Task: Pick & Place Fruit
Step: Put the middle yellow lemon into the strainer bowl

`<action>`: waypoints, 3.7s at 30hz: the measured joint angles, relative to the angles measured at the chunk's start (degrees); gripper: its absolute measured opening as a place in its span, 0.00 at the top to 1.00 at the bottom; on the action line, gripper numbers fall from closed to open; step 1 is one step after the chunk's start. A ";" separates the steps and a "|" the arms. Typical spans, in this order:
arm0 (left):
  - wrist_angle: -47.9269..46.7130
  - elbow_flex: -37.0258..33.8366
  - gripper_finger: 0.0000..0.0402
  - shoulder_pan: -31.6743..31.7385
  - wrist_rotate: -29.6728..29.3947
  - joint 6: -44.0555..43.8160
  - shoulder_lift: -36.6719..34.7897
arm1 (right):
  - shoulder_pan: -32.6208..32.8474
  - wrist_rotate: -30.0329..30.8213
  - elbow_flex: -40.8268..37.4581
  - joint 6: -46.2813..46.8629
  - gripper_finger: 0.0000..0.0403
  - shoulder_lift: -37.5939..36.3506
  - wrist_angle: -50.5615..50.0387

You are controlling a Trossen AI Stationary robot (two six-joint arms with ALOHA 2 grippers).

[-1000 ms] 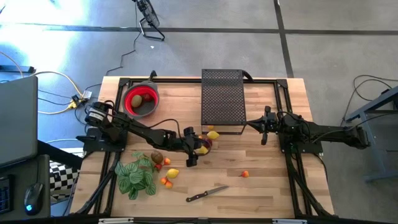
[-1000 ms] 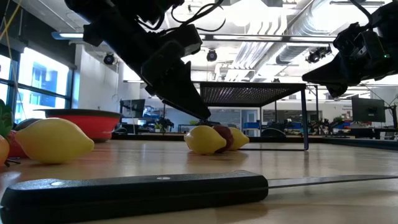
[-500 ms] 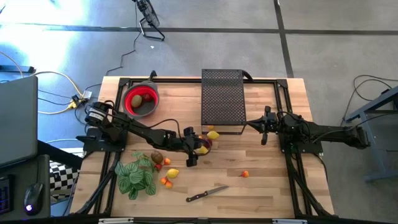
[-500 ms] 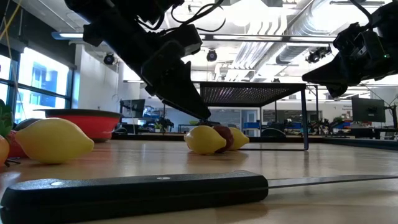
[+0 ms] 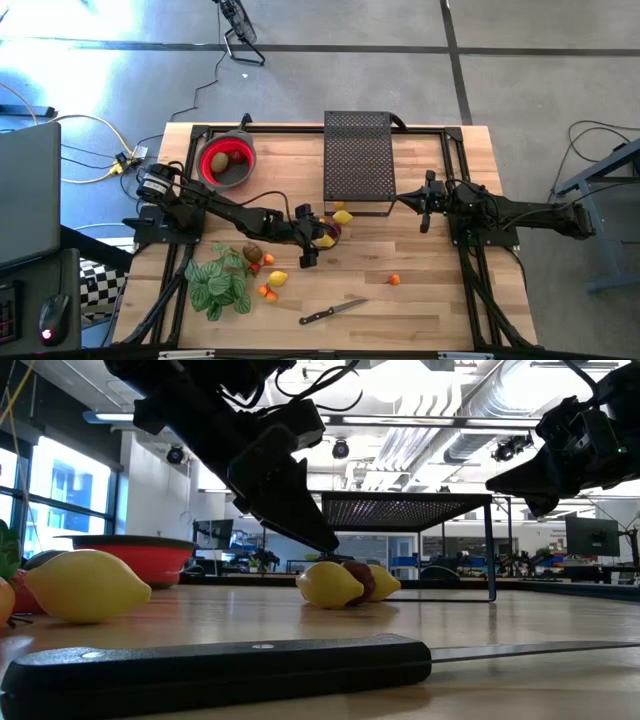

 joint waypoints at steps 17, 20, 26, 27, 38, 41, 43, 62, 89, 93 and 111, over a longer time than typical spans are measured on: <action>0.00 0.00 0.26 0.00 0.00 -1.53 0.04 | 0.00 0.00 0.00 0.01 1.00 0.00 0.00; 0.00 0.00 0.26 0.00 -0.01 -1.53 0.04 | 0.00 0.00 0.01 0.01 1.00 0.00 0.00; 0.18 0.18 0.26 0.00 -0.04 -1.89 1.62 | 0.00 0.00 -0.01 0.01 1.00 0.00 0.00; 0.07 0.10 0.26 0.00 -0.04 -2.46 2.30 | 0.00 0.00 0.01 0.00 1.00 0.00 0.00; 3.74 0.10 0.26 0.00 0.25 -4.26 7.20 | 0.00 0.00 0.01 0.00 1.00 0.02 0.00; 3.36 0.04 0.26 0.00 0.26 -4.31 7.34 | 0.00 0.00 0.01 0.00 1.00 0.02 0.00; 3.56 0.04 0.26 0.00 0.26 -4.31 7.32 | 0.00 0.00 0.00 0.00 1.00 0.02 0.00; 3.45 0.04 0.29 -0.02 0.87 -5.81 7.32 | 0.00 0.02 0.01 0.00 1.00 0.02 -0.02; 3.01 8.05 0.49 -0.02 12.27 -5.59 7.26 | 0.00 0.01 0.00 0.00 1.00 0.02 -0.02; 1.64 9.81 0.50 -0.02 12.24 -5.06 7.26 | 0.00 0.00 0.01 0.00 1.00 0.01 -0.02; -1.81 17.94 0.49 0.00 12.09 -4.92 7.26 | 0.00 -0.02 0.01 0.00 1.00 0.01 -0.04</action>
